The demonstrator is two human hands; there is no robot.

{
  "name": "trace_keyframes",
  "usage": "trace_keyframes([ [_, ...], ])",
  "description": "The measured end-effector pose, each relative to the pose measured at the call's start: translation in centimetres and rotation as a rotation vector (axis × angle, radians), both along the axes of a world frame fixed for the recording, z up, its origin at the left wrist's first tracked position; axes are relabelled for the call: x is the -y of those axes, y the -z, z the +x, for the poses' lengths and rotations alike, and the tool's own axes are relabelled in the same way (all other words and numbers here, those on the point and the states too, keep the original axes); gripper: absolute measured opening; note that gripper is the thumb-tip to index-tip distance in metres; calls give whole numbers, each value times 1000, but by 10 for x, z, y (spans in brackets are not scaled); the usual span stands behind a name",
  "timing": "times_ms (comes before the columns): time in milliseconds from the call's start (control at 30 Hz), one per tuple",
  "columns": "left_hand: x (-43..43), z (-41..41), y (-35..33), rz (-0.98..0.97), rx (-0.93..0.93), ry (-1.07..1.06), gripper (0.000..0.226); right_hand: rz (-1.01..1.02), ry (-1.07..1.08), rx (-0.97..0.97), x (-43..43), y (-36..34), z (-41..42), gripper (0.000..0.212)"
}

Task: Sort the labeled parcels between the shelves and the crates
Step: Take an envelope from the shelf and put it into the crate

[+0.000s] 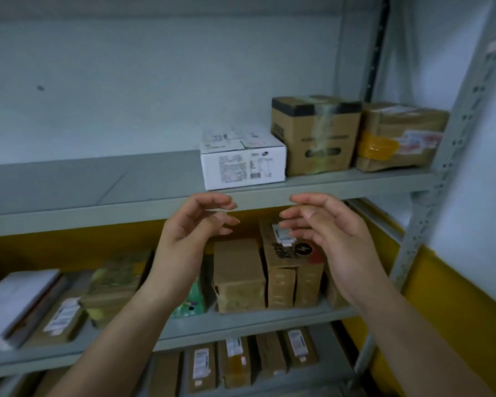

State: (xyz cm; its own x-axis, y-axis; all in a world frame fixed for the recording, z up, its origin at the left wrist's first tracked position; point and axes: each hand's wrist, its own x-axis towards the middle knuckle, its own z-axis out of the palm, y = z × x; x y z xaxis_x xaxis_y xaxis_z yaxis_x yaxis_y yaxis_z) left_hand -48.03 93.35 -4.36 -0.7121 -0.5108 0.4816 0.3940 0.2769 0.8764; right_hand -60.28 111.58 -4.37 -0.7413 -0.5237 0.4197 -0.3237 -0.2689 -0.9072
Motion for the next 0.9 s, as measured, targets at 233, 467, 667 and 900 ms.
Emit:
trace_keyframes([
  [233, 66, -32, -10, -42, 158, -220, 24, 129, 178, 2, 54, -22, -72, 21],
  [467, 130, -106, -23, 33, 340, -227, 73, 339, 334, 41, 122, -47, -138, 42],
  [667, 152, -136, -25, 175, 415, -142, 93, 347, 418, 72, 151, -37, -154, 22],
  [900, 163, -146, -21, 109, 413, -84, 65, 283, 462, 109, 163, -28, -148, 31],
])
